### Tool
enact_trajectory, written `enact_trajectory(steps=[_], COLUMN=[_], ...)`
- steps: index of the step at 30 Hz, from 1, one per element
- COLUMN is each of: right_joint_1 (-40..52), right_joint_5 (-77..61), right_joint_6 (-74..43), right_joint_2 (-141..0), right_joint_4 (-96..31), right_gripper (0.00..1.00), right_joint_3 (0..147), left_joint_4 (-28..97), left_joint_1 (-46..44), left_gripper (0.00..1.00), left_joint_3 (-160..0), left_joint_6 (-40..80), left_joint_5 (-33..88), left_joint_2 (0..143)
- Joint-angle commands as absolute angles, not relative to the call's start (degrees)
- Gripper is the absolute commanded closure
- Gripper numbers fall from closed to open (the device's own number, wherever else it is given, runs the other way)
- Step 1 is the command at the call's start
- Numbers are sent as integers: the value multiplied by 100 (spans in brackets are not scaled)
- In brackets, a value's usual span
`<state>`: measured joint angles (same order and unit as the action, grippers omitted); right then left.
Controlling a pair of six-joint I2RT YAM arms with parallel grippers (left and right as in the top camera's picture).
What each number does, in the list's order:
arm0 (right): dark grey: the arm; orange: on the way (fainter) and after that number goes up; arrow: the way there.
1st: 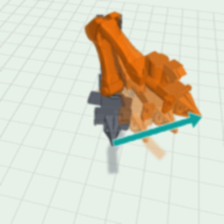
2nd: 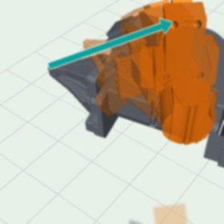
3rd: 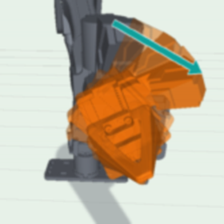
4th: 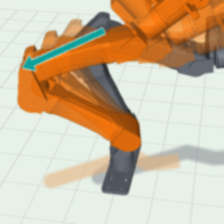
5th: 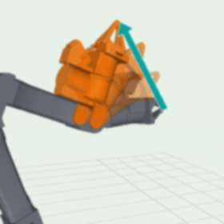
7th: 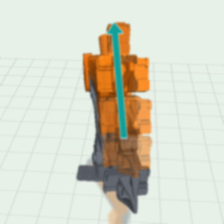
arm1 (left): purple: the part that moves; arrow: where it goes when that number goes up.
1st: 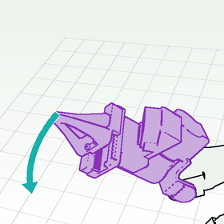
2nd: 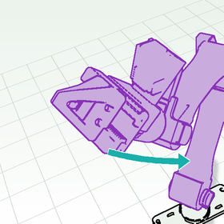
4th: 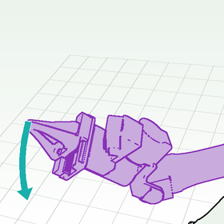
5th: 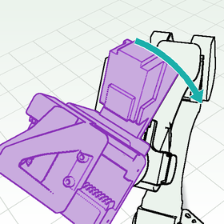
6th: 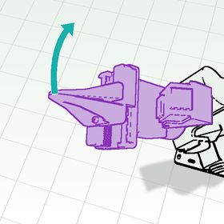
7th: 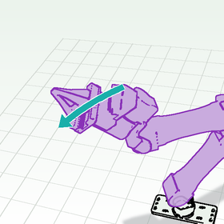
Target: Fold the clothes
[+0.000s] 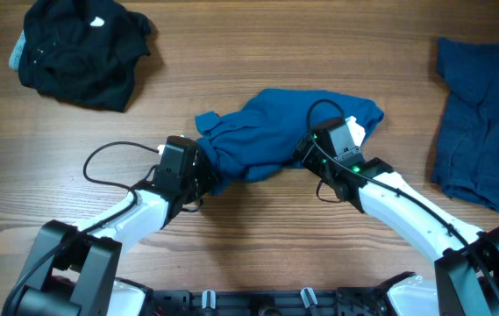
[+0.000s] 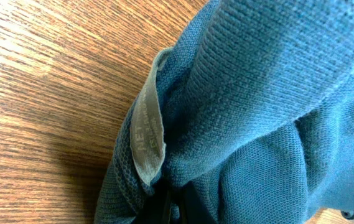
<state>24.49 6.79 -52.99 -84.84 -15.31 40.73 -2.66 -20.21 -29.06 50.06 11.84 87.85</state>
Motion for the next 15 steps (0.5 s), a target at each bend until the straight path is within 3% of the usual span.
enact_trajectory(steps=[1, 5, 15], right_joint_1=[2211, 1984, 1964], right_joint_5=[926, 902, 292], right_joint_6=[-4950, -4939, -4515], right_joint_2=[-8497, -8497, -8497], right_joint_4=[-1592, -1806, -1525], right_gripper=[8, 23, 22], right_joint_3=[4071, 4071, 4071], left_joint_4=[-239, -237, -239], left_joint_1=[-2051, -2051, -2051], left_gripper=[96, 96, 96], left_joint_3=[-2921, -2921, -2921], left_joint_6=[5037, 5039, 5039], left_joint_5=[1100, 1103, 1100], left_joint_2=[8932, 8932, 8932])
